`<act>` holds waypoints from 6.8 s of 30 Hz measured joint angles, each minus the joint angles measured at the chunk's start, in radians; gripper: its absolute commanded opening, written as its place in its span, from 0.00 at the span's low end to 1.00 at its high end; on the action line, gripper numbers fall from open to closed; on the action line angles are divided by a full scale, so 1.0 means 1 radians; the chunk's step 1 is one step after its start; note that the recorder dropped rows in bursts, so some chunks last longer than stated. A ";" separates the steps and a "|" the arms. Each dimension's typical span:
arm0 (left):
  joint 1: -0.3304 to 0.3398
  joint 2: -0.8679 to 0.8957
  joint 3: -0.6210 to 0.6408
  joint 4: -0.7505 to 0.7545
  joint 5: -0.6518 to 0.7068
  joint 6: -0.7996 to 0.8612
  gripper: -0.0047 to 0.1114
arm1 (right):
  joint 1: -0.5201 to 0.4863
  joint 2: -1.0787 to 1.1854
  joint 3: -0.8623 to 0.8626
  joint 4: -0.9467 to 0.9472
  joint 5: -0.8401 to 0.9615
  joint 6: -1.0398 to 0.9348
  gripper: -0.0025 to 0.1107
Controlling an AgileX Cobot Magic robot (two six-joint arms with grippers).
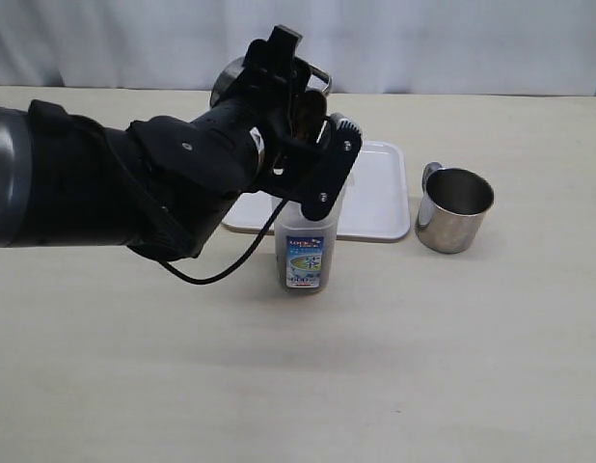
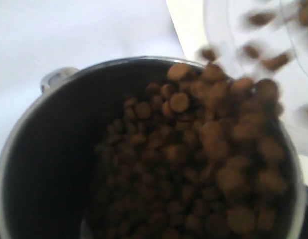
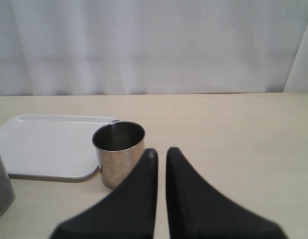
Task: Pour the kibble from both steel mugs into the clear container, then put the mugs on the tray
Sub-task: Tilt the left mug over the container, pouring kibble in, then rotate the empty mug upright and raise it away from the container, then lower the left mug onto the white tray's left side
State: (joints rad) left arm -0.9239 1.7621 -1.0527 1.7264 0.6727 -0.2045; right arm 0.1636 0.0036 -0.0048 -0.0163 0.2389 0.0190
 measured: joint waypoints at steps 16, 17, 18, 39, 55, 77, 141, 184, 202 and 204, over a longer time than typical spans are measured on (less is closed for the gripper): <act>-0.011 0.000 -0.007 0.000 0.023 0.097 0.04 | 0.000 0.000 0.000 0.000 0.000 0.000 0.06; -0.011 0.000 -0.007 0.000 0.025 0.104 0.04 | 0.000 0.000 0.000 0.000 0.000 0.000 0.06; -0.011 0.000 -0.007 0.000 0.029 0.112 0.04 | 0.000 0.000 0.000 0.000 0.000 0.000 0.06; -0.011 0.000 -0.036 0.000 0.033 0.178 0.04 | 0.000 0.000 0.000 0.000 0.000 0.000 0.06; -0.011 0.000 -0.055 0.004 0.013 0.288 0.04 | 0.000 0.000 0.000 0.000 0.000 0.000 0.06; -0.048 0.000 -0.057 0.006 0.048 0.470 0.04 | 0.000 0.000 0.000 0.000 0.000 0.000 0.06; -0.265 0.143 -0.104 -0.035 0.475 0.705 0.04 | 0.000 0.000 0.000 0.016 0.000 0.000 0.06; 0.699 0.113 0.069 -0.962 -1.550 -0.111 0.04 | 0.000 0.000 0.000 0.016 0.000 0.000 0.06; 0.676 0.490 -0.252 -0.655 -1.481 -0.422 0.04 | 0.000 0.000 0.000 0.016 0.000 0.000 0.06; 0.665 0.511 -0.262 -0.653 -1.470 -0.424 0.04 | 0.000 0.000 0.000 0.016 0.000 0.000 0.06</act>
State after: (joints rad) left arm -0.2589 2.2734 -1.3145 1.0738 -0.7972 -0.6284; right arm 0.1636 0.0036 -0.0048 0.0000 0.2389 0.0190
